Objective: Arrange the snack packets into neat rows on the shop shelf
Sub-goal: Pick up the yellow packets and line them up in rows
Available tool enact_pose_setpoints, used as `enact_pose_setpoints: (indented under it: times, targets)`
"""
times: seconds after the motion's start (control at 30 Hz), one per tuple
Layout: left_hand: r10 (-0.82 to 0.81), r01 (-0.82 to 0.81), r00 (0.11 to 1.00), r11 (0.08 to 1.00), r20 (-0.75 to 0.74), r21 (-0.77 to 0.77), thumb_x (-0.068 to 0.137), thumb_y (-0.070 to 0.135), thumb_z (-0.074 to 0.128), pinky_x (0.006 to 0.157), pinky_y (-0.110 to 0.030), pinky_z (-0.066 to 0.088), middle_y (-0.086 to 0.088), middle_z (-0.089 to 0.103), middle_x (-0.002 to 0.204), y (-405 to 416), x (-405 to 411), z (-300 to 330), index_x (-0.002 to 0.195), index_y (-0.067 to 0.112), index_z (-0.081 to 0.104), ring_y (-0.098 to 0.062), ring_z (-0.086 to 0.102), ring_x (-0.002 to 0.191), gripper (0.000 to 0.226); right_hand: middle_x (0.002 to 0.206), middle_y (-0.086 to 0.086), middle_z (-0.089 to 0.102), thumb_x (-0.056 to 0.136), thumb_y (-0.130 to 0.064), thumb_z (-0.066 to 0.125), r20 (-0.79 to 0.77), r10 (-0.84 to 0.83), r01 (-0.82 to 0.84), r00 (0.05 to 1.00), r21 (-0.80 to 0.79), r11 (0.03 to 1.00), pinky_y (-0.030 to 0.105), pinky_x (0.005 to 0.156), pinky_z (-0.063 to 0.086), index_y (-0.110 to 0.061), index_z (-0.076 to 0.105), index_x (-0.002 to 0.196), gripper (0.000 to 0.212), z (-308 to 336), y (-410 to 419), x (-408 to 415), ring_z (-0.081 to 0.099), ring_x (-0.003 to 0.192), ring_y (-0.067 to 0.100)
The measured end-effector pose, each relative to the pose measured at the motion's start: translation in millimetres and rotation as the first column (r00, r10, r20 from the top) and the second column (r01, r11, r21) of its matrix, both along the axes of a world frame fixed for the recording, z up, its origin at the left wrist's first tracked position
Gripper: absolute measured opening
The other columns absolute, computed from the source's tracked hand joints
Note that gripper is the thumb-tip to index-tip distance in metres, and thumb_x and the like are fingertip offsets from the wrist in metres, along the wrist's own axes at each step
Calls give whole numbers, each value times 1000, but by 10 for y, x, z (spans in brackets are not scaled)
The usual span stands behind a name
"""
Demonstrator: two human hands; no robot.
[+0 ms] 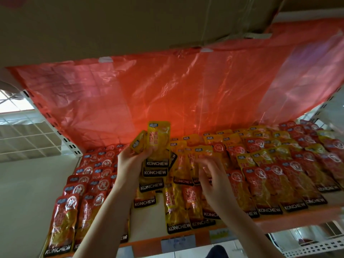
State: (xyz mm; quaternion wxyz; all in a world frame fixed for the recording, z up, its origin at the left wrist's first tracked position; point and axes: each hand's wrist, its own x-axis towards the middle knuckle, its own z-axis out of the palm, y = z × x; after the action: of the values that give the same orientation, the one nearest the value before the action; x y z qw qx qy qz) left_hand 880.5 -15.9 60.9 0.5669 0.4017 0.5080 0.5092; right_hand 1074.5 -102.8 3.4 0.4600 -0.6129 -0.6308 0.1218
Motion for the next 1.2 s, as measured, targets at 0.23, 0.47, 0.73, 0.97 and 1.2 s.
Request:
enact_pose_setpoints:
  times: [0.23, 0.47, 0.73, 0.97, 1.2]
  targets:
    - [-159, 155, 969, 987, 190, 40, 78, 6, 65, 66, -42, 56, -20, 68, 87, -157, 213, 203, 104, 0, 63, -33, 67, 73, 27, 104, -20, 57, 78, -70, 43, -513, 169, -271, 842, -131, 953, 21, 87, 50, -33, 48, 119, 56, 382, 37, -113, 59, 97, 0]
    - [-267, 262, 963, 961, 44, 87, 81, 0, 65, 77, -46, 56, -19, 69, 100, -389, 597, 39, 113, 6, 60, -36, 67, 88, 33, 116, 0, 61, 78, -42, 73, -694, 67, -215, 717, -129, 968, 29, 77, 55, -26, 43, 128, 60, 396, -24, -31, 64, 101, 10]
    - [-332, 377, 881, 923, -337, 78, 87, 23, 63, 81, -25, 52, 5, 67, 103, -507, 746, -152, 113, 20, 59, -8, 63, 95, 26, 103, 4, 67, 88, -35, 63, -742, -212, 53, 636, -233, 971, 48, 81, 55, -20, 58, 111, 29, 196, -6, 335, 67, 91, 20]
    - [-100, 175, 821, 981, -563, 81, 89, 8, 55, 82, -25, 51, 9, 64, 102, -484, 415, -416, 107, 17, 62, -11, 61, 97, 21, 116, 5, 56, 98, -28, 46, -165, -344, 291, 924, -278, 915, 11, 70, 40, -1, 40, 134, 46, 218, 86, 660, 56, 104, 20]
    - [-195, 233, 650, 971, -734, -51, 87, 10, 61, 83, -27, 48, -2, 60, 118, -542, 272, -633, 123, 16, 51, -17, 57, 106, 38, 95, 10, 66, 97, -18, 48, 39, -384, 381, 923, -244, 892, 18, 50, 45, 0, 42, 134, 42, 106, 136, 833, 62, 63, 16]
